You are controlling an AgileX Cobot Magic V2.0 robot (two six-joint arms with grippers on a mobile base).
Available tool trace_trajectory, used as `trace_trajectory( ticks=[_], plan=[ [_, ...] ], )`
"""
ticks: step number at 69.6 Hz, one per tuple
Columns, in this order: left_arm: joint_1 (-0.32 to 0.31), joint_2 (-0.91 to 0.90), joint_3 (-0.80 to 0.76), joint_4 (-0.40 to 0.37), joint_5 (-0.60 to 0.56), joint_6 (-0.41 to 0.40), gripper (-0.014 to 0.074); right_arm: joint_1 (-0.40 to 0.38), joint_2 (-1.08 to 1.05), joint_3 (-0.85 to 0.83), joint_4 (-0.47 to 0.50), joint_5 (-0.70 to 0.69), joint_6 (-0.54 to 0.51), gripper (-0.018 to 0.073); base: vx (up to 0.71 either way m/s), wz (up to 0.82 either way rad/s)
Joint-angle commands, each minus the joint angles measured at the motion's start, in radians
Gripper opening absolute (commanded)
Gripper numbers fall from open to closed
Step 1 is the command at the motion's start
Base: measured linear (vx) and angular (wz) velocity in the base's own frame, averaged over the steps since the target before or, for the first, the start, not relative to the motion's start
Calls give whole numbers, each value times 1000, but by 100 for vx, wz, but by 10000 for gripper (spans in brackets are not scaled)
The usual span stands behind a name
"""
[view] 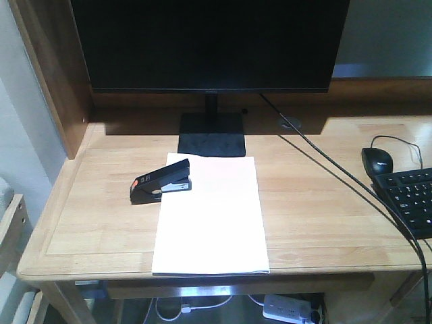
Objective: Grab stapler and paper to desk for stapling
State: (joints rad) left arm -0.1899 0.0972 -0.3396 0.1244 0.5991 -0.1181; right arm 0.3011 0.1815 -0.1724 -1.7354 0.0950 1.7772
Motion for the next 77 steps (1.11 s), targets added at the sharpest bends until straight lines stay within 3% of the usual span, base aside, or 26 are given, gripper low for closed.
trace_trajectory(
  ticks=[1,8,21,27,34,53,70,77],
  plan=[
    [27,2,-5,-46,-85,-2,-6,-1,12,-28,-65,23,-11,-10,0,0],
    [93,-10,42,-49,-170,65,-6,-1,12,-28,-65,22,-11,-10,0,0],
    [216,-78,219,-149,-404,252,-6,-1,12,-28,-65,22,-11,-10,0,0],
    [256,-124,298,-172,-512,301,-6,-1,12,-28,-65,23,-11,-10,0,0],
    [268,-127,380,-170,-662,294,-6,-1,12,-28,-65,22,-11,-10,0,0],
    [228,-127,375,-170,-666,291,-6,-1,12,-28,-65,22,-11,-10,0,0],
    [179,-127,375,-169,-666,165,-6,-1,12,-28,-65,22,-11,-10,0,0],
    [179,-127,375,-169,-666,153,-6,-1,12,-28,-65,22,-11,-10,0,0]
  ],
)
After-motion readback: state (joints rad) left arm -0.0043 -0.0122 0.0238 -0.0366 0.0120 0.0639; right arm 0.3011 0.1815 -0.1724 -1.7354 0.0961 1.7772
